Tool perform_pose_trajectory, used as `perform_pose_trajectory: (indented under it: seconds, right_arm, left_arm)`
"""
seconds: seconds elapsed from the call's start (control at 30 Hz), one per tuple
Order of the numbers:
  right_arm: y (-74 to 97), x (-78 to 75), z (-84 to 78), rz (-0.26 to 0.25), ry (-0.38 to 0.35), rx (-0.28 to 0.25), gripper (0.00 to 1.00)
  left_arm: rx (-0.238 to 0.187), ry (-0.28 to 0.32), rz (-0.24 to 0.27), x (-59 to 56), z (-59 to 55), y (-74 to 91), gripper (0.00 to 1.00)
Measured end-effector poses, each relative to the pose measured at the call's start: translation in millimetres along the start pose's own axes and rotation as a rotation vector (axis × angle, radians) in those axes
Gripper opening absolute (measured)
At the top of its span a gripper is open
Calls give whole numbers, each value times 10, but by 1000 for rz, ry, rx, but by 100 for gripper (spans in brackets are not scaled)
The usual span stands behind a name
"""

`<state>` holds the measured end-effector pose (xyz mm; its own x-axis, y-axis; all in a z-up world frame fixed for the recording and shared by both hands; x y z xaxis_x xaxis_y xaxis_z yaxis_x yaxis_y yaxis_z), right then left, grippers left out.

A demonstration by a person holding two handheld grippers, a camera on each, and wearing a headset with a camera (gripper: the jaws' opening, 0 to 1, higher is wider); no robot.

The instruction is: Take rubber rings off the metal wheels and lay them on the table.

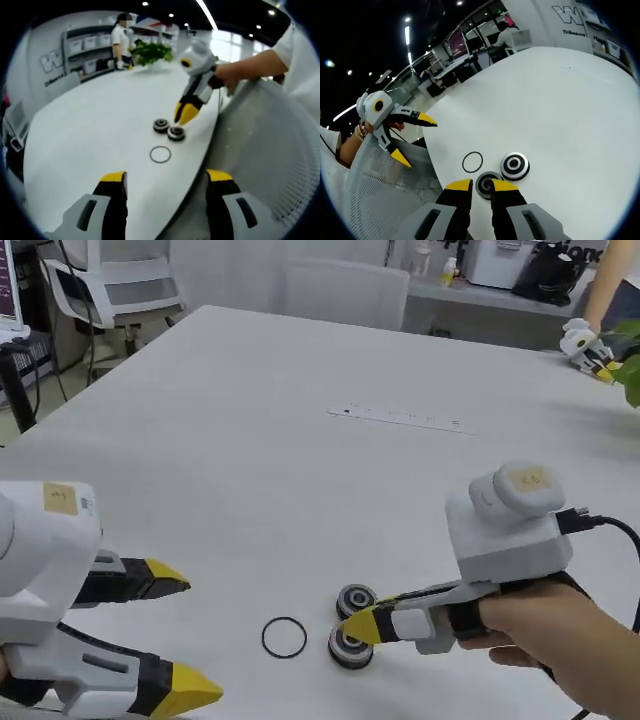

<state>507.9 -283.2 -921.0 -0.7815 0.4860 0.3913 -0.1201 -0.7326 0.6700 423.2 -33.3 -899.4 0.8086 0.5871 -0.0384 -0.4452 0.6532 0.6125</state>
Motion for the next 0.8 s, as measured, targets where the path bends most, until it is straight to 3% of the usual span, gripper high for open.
perform_pose_trajectory:
  seconds: [0.2, 0.3, 0.37, 0.57, 0.8]
  right_arm:
    - [44, -15, -109, -18, 86, 38, 17]
    - [25, -41, -164, -20, 95, 40, 18]
    - [14, -60, -191, -20, 98, 43, 20]
    - [39, -146, -245, -11, 83, 33, 21]
    - [4, -164, -236, -15, 135, -8, 22]
  left_arm:
    - [20, -64, -18, -7, 55, -15, 67]
    - [45, -124, -30, -5, 153, -41, 67]
    - [40, -144, -40, -9, 236, -59, 67]
    - [-35, -215, -70, -16, 604, -164, 67]
    - [-159, -237, -160, -64, 968, -381, 65]
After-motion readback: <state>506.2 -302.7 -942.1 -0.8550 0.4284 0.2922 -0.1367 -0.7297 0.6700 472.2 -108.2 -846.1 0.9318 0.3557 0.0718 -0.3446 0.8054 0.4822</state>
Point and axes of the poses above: the centre of the closed fingertips' face, and the gripper's own axes: y roughly backward along the fingers, x roughly to its left, z roughly out of its top, the point moved 10 cm from there along y, roughly backward along the fingers, and after that the axes turned 1 degree about -z, right-handed, at the moved point
